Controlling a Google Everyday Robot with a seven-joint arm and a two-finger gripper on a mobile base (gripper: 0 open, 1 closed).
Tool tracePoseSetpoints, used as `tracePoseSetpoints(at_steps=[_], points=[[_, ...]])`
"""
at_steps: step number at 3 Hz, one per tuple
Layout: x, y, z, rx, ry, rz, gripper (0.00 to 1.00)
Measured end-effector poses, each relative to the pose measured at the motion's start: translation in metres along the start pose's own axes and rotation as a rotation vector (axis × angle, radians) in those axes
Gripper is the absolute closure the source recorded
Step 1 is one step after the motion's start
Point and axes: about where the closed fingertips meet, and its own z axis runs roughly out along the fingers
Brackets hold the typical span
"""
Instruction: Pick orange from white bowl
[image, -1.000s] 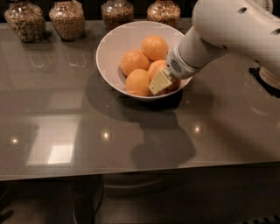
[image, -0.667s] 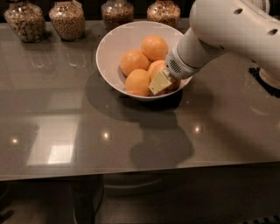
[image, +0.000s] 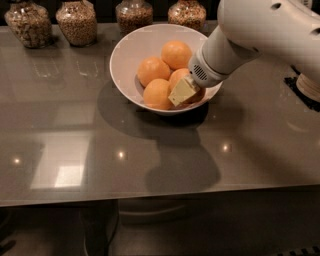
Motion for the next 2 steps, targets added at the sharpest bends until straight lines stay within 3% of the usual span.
tracePoseSetpoints(at_steps=[2], points=[[-0.018,-0.006,-0.029,0.003,-0.06,-0.052,1.0]])
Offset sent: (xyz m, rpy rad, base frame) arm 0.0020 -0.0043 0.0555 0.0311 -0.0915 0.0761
